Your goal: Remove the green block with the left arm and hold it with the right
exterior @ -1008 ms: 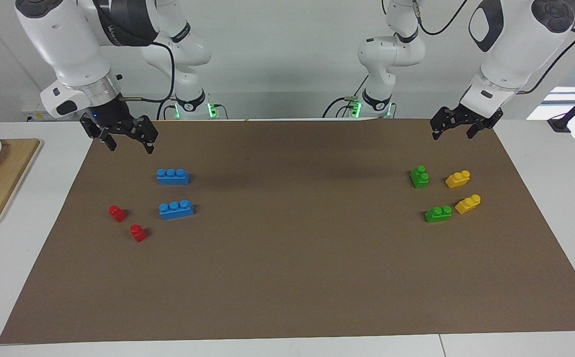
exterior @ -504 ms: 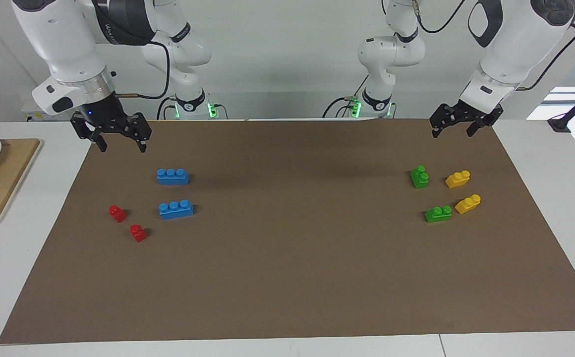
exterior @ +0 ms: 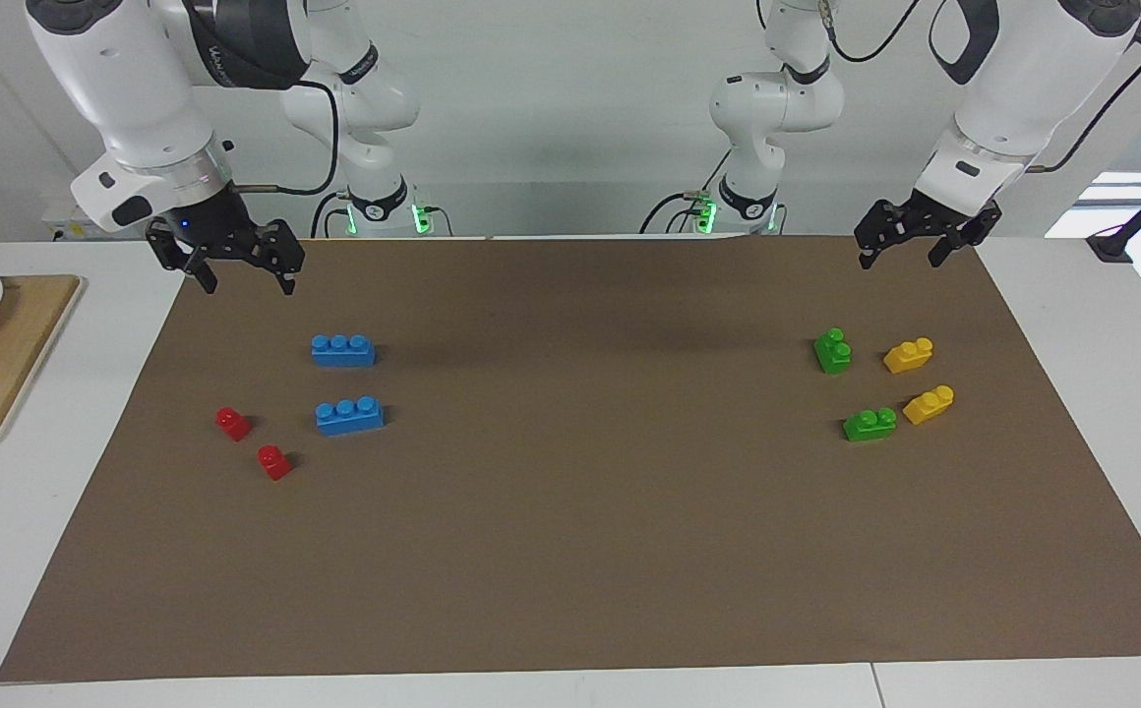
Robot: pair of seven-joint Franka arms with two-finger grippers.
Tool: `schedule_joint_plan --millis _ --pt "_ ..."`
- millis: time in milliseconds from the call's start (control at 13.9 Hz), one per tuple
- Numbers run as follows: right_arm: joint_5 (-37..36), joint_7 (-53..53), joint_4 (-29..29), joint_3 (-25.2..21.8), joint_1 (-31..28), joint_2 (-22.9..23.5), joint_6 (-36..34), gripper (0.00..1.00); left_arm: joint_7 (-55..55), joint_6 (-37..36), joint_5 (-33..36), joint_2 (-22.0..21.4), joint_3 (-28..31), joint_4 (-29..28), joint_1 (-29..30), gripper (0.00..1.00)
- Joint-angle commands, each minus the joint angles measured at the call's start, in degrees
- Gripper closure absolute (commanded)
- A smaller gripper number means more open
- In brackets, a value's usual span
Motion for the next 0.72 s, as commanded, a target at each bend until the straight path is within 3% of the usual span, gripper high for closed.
schedule_joint_plan --millis 0,648 --pt "-0.28 -0.67 -0.65 0.18 0.16 -1.15 -0.82 0.02 -0.86 0.66 -0.29 -0.41 0.43 0.19 -0.74 0.0" --pt "0.16 0.83 -1.44 0.18 0.07 -1.5 -1.35 0.02 -0.86 0.57 -0.38 -0.41 0.43 0.19 -0.74 0.0"
